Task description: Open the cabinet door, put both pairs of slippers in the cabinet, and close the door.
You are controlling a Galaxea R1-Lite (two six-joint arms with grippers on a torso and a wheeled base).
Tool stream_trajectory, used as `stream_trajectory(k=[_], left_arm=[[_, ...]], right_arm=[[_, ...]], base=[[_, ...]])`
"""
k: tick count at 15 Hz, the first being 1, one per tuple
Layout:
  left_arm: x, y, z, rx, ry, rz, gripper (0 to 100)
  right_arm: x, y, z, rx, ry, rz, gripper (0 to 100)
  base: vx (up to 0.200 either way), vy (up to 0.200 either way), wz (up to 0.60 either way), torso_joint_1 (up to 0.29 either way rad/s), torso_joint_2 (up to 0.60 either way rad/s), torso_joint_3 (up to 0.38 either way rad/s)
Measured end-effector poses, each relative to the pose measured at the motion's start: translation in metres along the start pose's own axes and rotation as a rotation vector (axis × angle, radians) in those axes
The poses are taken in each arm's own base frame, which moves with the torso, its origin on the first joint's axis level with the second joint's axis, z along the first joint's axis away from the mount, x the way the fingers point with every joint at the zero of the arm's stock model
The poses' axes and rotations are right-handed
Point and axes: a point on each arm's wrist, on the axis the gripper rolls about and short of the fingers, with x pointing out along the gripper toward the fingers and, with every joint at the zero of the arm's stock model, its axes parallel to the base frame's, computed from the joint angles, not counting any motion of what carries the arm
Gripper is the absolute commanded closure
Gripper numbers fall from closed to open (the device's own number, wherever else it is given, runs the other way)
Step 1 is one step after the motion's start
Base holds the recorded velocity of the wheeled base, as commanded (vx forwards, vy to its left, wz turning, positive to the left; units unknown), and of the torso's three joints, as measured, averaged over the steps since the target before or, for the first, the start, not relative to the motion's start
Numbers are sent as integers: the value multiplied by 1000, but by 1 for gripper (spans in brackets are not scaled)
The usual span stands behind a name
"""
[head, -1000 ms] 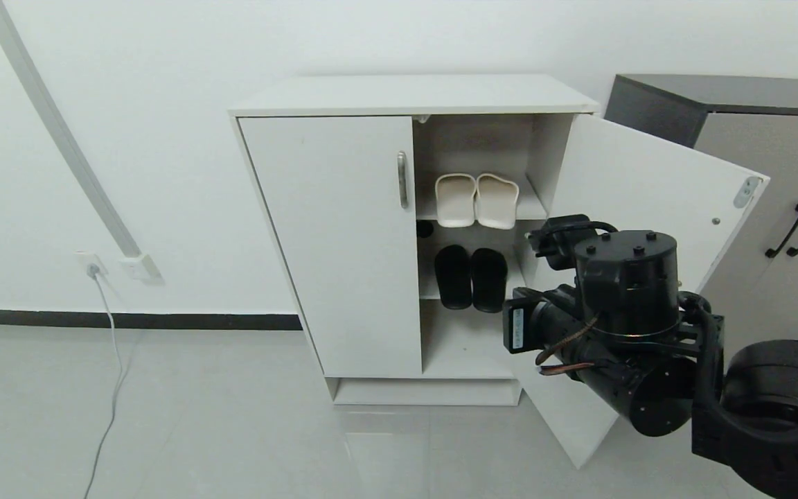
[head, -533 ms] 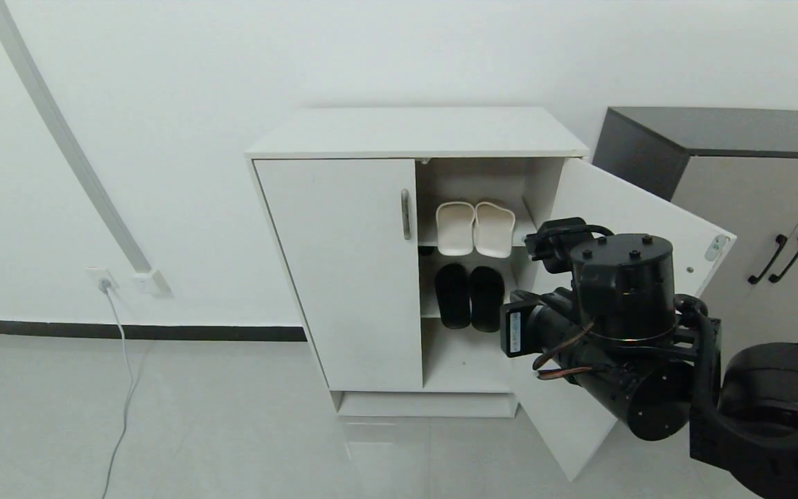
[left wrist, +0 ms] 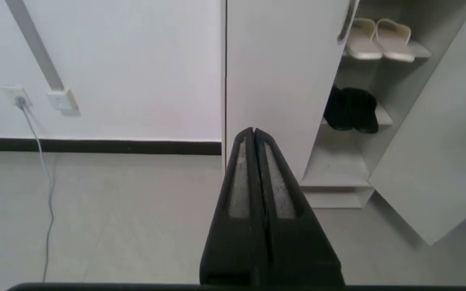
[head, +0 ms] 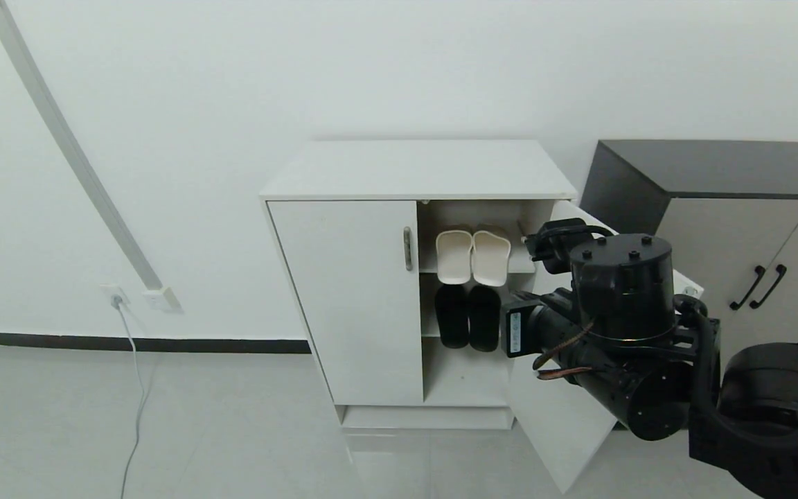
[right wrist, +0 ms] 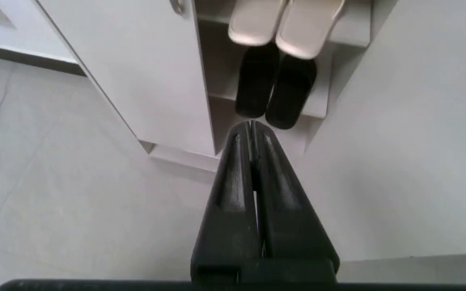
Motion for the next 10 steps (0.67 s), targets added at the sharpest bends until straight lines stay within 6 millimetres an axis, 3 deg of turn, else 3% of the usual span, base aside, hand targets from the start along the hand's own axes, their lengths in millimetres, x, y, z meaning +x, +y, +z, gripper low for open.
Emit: stream_trajectory(k=[10], left_arm=[[0,0,0,0,0,0,100]], right_arm=[[0,-1,-2,-4,7,-4,100]], base=[[0,0,0,243,-569,-321]])
